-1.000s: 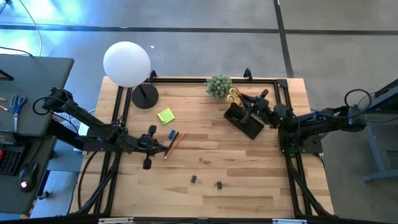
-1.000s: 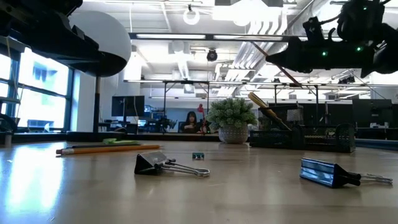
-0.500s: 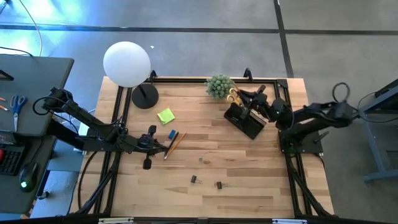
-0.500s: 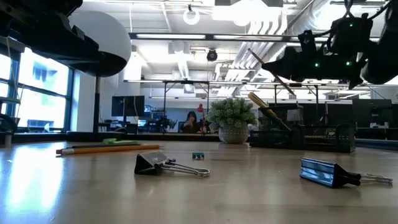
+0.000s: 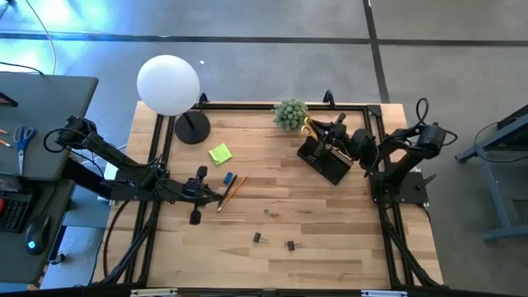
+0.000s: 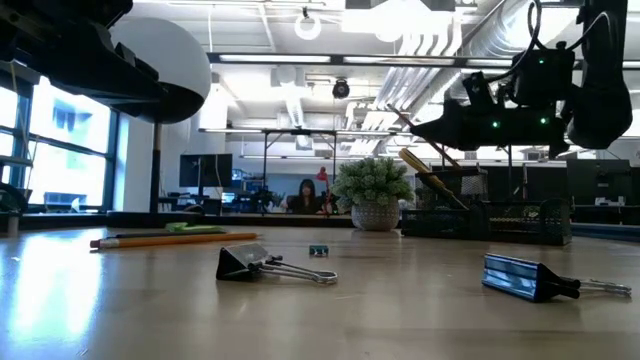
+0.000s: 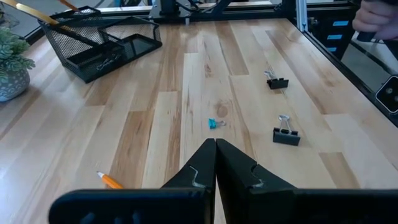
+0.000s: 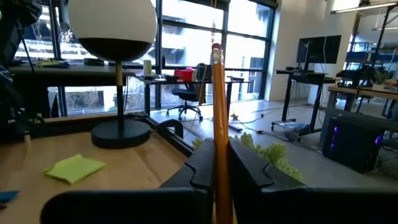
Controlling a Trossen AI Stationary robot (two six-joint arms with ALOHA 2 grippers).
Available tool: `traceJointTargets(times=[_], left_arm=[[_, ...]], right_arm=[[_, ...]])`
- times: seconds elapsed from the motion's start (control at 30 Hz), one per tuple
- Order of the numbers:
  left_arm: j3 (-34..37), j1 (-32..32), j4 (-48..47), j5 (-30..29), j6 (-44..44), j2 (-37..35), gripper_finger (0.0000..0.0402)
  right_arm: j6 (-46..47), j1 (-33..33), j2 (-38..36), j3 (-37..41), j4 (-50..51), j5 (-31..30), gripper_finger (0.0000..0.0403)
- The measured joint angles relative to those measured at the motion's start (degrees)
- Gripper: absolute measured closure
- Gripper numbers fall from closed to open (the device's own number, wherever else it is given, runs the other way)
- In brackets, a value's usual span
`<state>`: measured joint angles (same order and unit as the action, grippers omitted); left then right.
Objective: Pick and place office supplies into organizer
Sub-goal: Put the bottom orange pencil into the desk organizer
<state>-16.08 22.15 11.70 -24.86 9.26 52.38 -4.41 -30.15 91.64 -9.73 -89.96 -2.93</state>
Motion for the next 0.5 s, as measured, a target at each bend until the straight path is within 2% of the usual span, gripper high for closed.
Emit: traceJointTargets(times=[0.27,0.5], left_arm=[[0.0,0.0,-0.29,0.2,0.07,0.01,0.0401],[0.0,-0.02,-0.29,0.2,0.09,0.01,0.0401]], right_arm=[[3.04,0.0,-0.02,1.84,4.42,-3.95,0.0372],[4.22,0.0,-0.02,2.01,7.46,-4.14,0.0354]])
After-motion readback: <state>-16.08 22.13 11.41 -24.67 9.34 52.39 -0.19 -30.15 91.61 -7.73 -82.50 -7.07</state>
